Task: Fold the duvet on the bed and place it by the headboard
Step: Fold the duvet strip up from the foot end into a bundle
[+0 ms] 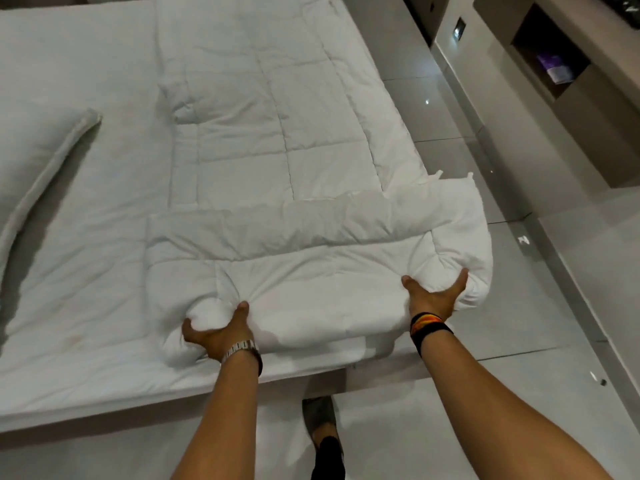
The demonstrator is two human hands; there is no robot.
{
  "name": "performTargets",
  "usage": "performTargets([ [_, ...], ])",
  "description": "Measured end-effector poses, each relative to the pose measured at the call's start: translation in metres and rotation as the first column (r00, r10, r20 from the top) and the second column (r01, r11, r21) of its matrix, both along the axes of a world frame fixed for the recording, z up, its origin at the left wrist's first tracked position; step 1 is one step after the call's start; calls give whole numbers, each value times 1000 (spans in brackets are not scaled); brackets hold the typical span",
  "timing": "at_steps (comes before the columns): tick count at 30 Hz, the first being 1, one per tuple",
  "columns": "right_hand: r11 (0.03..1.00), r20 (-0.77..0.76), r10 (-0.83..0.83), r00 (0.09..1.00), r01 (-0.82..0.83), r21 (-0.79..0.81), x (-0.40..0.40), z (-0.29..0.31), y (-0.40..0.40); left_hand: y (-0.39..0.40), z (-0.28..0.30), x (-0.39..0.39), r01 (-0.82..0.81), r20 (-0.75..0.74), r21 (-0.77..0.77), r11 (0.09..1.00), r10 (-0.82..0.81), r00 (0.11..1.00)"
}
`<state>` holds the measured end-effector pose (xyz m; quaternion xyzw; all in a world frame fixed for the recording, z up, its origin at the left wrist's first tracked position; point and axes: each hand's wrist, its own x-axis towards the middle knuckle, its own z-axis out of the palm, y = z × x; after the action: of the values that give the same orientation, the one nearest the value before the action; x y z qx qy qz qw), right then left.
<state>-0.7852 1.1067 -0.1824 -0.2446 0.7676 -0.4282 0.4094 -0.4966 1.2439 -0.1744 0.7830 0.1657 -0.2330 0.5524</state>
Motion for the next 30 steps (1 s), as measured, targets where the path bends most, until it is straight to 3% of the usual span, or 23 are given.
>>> performTargets([
  [7, 995, 64, 103, 993, -102, -16, -30, 34, 121, 131, 37, -36, -26, 42, -6, 1000, 27, 999],
  [11, 992, 30, 103, 994, -105, 73, -51, 53, 203, 209, 59, -60, -48, -5, 69, 996, 49, 999],
  [15, 987, -3, 87, 996, -86, 136, -54, 88, 237, 238, 91, -66, 1, -38, 123, 992, 3, 999],
  [18, 982, -16, 100, 995, -96, 165, -30, 128, 208, 210, 120, -47, 28, 14, 110, 993, -30, 999],
  [21, 989, -23, 130, 991, -128, 80, 5, 171, 143, 150, 153, -8, 43, 79, 8, 999, -43, 996],
  [23, 977, 15, 205, 979, -203, -62, 33, 197, 84, 101, 172, 25, 66, 162, -106, 992, -49, 986],
  [26, 886, 124, 373, 919, -313, -342, 72, 226, -3, 32, 190, 73, 171, 346, -288, 942, -64, 936],
  [28, 833, 60, 438, 897, -380, -403, 92, 229, -45, -7, 187, 103, 281, 438, -263, 923, -145, 887],
  [30, 821, -117, 459, 880, -471, -323, 101, 208, -62, -28, 169, 121, 377, 442, -194, 906, -262, 858],
])
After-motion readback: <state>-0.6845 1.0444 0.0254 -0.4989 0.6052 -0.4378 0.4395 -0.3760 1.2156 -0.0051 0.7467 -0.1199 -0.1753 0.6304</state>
